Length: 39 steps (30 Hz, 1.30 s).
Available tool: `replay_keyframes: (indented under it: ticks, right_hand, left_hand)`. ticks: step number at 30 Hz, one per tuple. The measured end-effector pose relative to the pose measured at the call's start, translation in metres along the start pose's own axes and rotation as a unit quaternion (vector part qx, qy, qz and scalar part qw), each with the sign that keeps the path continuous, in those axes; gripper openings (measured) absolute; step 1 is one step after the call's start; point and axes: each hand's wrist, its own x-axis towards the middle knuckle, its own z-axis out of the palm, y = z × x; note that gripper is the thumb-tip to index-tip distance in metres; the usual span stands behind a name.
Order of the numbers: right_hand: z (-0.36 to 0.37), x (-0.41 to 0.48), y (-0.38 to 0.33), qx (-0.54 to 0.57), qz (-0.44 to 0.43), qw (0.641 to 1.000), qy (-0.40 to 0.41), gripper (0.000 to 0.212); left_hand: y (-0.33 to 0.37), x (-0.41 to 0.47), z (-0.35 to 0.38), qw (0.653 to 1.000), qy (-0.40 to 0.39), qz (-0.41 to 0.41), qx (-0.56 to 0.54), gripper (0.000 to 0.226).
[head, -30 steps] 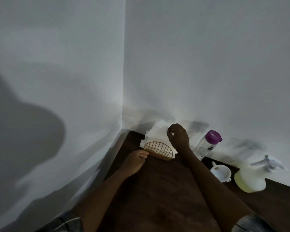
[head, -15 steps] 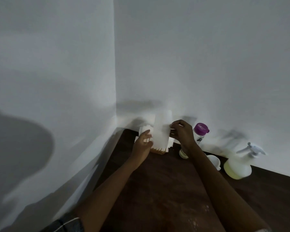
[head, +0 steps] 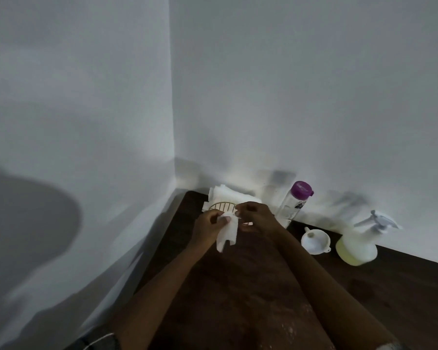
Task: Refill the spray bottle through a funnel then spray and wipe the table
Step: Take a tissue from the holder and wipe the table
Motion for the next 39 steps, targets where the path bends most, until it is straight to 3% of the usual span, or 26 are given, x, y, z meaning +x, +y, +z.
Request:
replay_keyframes:
  ticks: [5, 9, 13, 15, 17, 19, 20, 22, 24, 26, 29, 32, 34, 36, 39]
  right_hand:
    - [0.013, -0.011, 0.004, -0.018, 0.017, 0.998, -0.064, 0.019]
    - [0.020, -0.027, 0.020, 0.034, 0.033, 0.999, -0.013, 0.029]
    - [0.012, -0.055, 0.047, 0.131, 0.032, 0.989, 0.063, 0.022]
    - [0.005, -0.073, 0.062, 0.051, 0.034, 0.992, 0.109, 0.018]
    - [-0.007, -0.087, 0.077, -0.020, 0.058, 0.992, 0.106, 0.035]
    - [-0.018, -0.099, 0.084, 0.032, 0.107, 0.987, 0.118, 0.050]
    - [-0.019, -0.108, 0.078, 0.070, 0.156, 0.979, 0.109, 0.047]
    - [-0.019, -0.124, 0.083, 0.255, 0.133, 0.952, 0.102, 0.028]
    - [-0.026, -0.140, 0.101, 0.339, 0.089, 0.921, 0.169, 0.022]
    - [-0.029, -0.151, 0.117, 0.345, 0.101, 0.917, 0.175, 0.020]
    - [-0.038, -0.166, 0.131, 0.302, 0.121, 0.922, 0.209, 0.020]
    - [-0.062, -0.172, 0.155, 0.233, 0.098, 0.914, 0.316, 0.013]
    - [-0.092, -0.176, 0.178, 0.082, 0.055, 0.897, 0.431, 0.013]
    - [-0.129, -0.183, 0.201, -0.118, 0.036, 0.852, 0.509, 0.011]
    - [-0.179, -0.192, 0.237, -0.311, 0.064, 0.811, 0.492, 0.012]
  left_hand:
    - [-0.007, 0.001, -0.006, 0.999, 0.021, -0.009, 0.032, 0.024]
    - [-0.006, -0.014, 0.003, 0.999, 0.034, -0.001, 0.025, 0.028]
    - [-0.007, -0.040, 0.026, 0.995, -0.029, -0.066, -0.062, 0.005]
    - [-0.011, -0.055, 0.035, 0.991, -0.067, -0.077, -0.086, 0.007]
    - [-0.012, -0.072, 0.047, 0.990, -0.107, -0.066, -0.072, 0.016]
    - [-0.011, -0.085, 0.060, 0.992, -0.107, -0.063, -0.031, 0.020]
    - [-0.010, -0.089, 0.068, 0.993, -0.098, -0.066, -0.019, 0.020]
    - [-0.006, -0.096, 0.082, 0.994, -0.079, -0.076, -0.001, 0.020]
    - [-0.004, -0.104, 0.095, 0.992, -0.080, -0.097, -0.007, 0.018]
    - [-0.005, -0.113, 0.106, 0.989, -0.110, -0.095, -0.033, 0.015]
    - [-0.013, -0.125, 0.119, 0.981, -0.173, -0.077, -0.051, 0.014]
    - [-0.032, -0.128, 0.120, 0.972, -0.222, -0.072, -0.028, 0.018]
    - [-0.048, -0.126, 0.115, 0.980, -0.193, -0.046, 0.017, 0.026]
    - [-0.066, -0.123, 0.105, 0.984, -0.144, -0.019, 0.102, 0.031]
    - [-0.083, -0.122, 0.092, 0.938, -0.110, 0.020, 0.328, 0.027]
